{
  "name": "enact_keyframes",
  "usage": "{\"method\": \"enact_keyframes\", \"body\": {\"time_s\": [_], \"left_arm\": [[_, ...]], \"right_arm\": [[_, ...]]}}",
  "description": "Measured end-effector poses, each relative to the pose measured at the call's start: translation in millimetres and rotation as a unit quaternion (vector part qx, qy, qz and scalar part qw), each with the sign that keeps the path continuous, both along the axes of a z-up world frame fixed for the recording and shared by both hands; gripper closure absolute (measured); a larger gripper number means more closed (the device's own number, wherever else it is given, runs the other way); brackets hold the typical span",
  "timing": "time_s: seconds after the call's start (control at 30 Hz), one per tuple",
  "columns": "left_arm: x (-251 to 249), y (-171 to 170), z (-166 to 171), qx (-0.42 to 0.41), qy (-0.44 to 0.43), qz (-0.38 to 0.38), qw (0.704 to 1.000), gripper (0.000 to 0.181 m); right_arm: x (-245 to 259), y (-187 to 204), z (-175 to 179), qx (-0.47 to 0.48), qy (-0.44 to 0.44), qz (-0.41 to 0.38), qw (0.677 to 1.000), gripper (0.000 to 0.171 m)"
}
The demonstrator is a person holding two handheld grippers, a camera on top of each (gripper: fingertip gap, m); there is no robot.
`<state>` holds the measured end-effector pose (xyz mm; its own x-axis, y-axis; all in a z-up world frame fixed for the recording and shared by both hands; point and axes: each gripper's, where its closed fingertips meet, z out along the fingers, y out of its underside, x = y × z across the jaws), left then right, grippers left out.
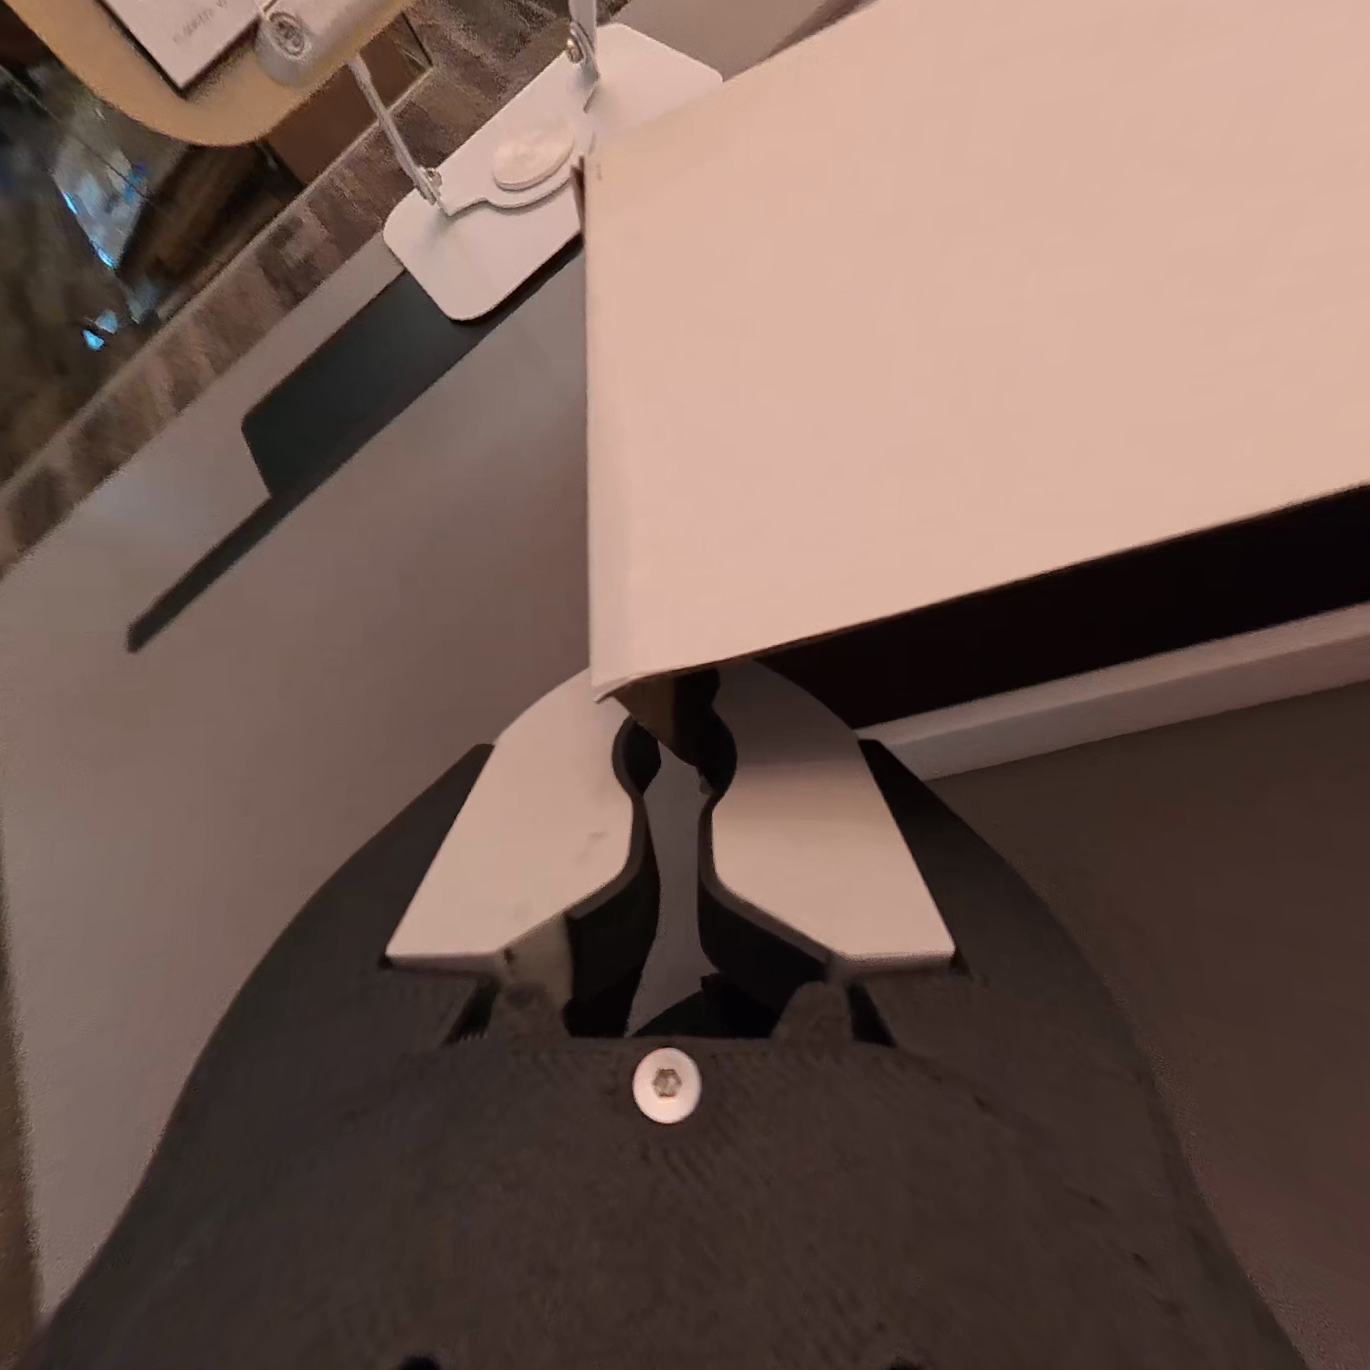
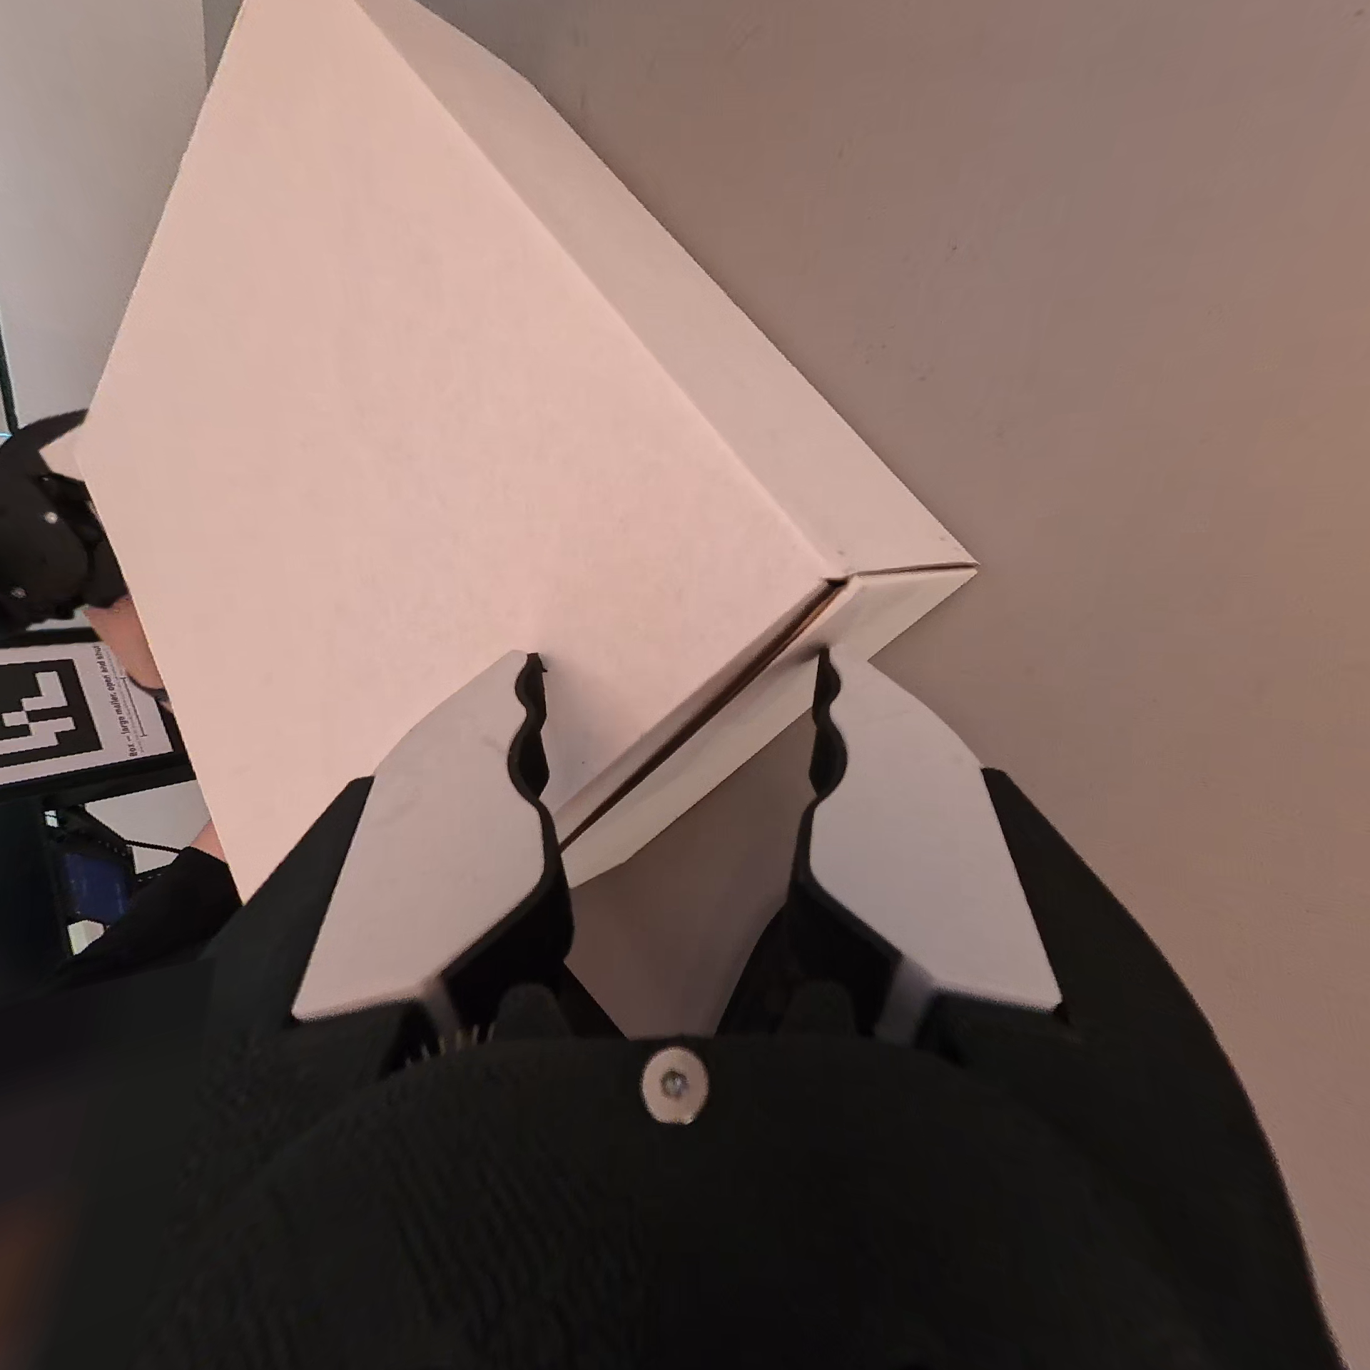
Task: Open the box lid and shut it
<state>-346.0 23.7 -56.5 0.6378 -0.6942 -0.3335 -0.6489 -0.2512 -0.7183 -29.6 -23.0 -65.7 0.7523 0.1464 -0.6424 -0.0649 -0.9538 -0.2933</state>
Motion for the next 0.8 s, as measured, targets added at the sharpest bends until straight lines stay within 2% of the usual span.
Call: {"method": "enact_keyframes", "body": {"time_s": [0.1, 0.13, 0.17, 0.27, 0.37, 0.43, 0.47, 0.57, 0.67, 0.8], "left_arm": [[-2, -14, 4, -0.019, -0.002, -0.037, 0.999, 0.173], [-2, -20, 9, -0.036, -0.031, -0.058, 0.997, 0.171], [-4, -28, 16, -0.059, -0.066, -0.082, 0.993, 0.16], [-24, -36, 52, -0.118, -0.186, -0.132, 0.967, 0.148], [-39, 3, 97, -0.138, -0.335, -0.123, 0.924, 0.142], [-24, 34, 96, -0.229, -0.366, -0.12, 0.894, 0.127], [-11, 52, 86, -0.279, -0.359, -0.106, 0.884, 0.12], [28, 93, 46, -0.401, -0.298, -0.078, 0.863, 0.121], [55, 116, 17, -0.431, -0.238, -0.059, 0.868, 0.119], [75, 120, -5, -0.443, -0.175, -0.081, 0.876, 0.113]], "right_arm": [[-2, 2, 0, 0.006, 0.007, 0.001, 1.0, 0.101], [-3, 3, 0, 0.007, 0.01, 0.002, 1.0, 0.101], [-4, 3, 0, 0.009, 0.01, 0.004, 1.0, 0.101], [-3, 3, 0, 0.012, 0.01, 0.012, 1.0, 0.101], [-3, 4, 0, 0.013, 0.013, 0.018, 1.0, 0.101], [-3, 4, 0, 0.011, 0.009, 0.023, 1.0, 0.101], [-3, 5, 0, 0.011, 0.007, 0.025, 1.0, 0.101], [-3, 5, 0, 0.013, 0.003, 0.028, 1.0, 0.101], [-3, 5, 0, 0.016, 0.005, 0.027, 0.999, 0.101], [-3, 6, 0, 0.02, 0.003, 0.035, 0.999, 0.101]]}}
